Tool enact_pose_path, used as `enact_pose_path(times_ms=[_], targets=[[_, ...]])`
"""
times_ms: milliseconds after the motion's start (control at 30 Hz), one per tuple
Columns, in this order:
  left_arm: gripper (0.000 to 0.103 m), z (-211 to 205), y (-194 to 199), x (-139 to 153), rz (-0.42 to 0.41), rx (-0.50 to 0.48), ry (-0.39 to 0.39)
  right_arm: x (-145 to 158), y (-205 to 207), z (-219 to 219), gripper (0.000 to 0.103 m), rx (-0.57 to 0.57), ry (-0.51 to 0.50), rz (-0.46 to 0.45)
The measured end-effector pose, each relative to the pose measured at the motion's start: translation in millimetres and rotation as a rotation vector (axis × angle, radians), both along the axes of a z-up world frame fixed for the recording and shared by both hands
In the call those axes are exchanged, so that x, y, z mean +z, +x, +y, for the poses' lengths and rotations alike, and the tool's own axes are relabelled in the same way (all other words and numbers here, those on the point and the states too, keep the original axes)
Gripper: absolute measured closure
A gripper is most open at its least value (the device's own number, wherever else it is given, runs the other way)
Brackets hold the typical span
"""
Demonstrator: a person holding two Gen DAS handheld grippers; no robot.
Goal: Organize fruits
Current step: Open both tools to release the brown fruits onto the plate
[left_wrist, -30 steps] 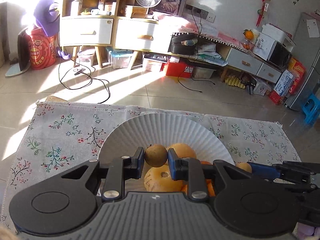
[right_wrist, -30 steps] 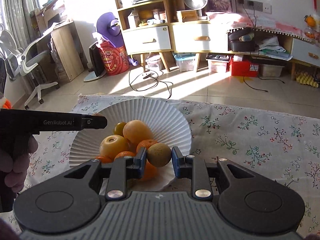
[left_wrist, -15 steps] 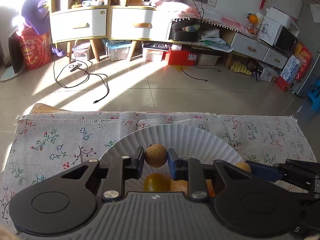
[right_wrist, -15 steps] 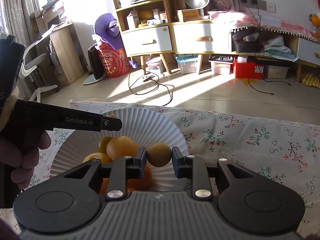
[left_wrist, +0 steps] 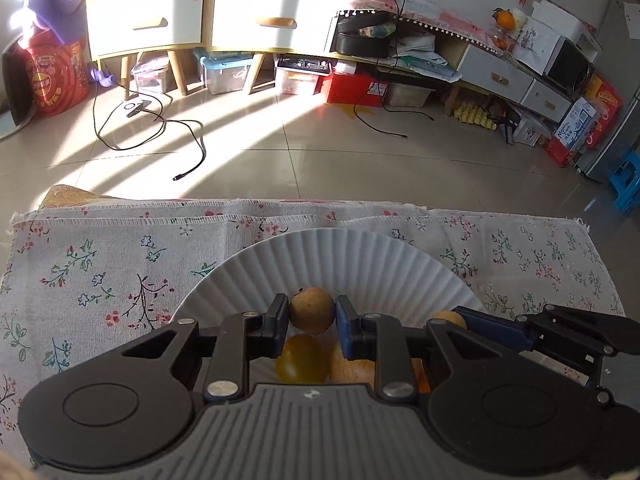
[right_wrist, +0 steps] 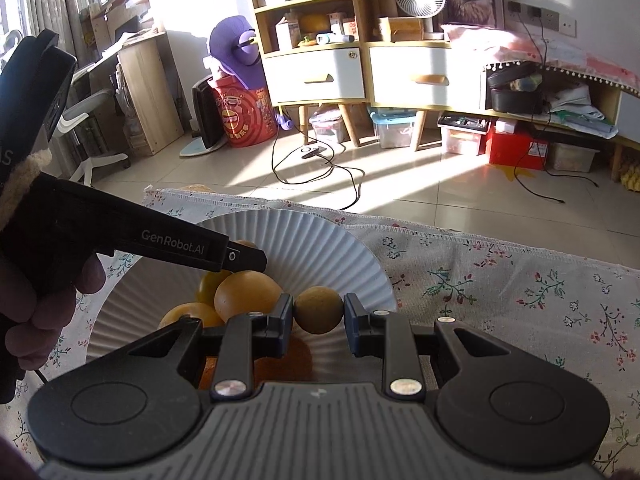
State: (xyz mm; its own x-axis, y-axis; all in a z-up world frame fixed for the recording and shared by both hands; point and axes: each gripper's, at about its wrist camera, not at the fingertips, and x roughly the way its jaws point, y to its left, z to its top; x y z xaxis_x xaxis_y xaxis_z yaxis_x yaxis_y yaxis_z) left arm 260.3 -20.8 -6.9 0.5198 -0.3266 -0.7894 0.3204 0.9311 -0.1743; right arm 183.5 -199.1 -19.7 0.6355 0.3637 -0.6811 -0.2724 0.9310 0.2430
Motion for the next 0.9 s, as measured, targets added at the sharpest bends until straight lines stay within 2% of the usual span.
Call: enact_pose_path(times_ms=[267, 533, 900], targets=[[0.074, -2, -1, -1, -0.024, -0.007, 0.008, 0, 1, -2, 0.076, -0.015, 0.014, 0.007], [0.051, -2, -6, 4, -0.057, 0.010, 0.015, 5, 0, -6, 0.064, -0.035, 0.016, 0.004], [0.034, 0, -21, 12, -0.080, 0.014, 0.034, 13, -11, -10, 0.042, -0.065, -0.004, -0.002]])
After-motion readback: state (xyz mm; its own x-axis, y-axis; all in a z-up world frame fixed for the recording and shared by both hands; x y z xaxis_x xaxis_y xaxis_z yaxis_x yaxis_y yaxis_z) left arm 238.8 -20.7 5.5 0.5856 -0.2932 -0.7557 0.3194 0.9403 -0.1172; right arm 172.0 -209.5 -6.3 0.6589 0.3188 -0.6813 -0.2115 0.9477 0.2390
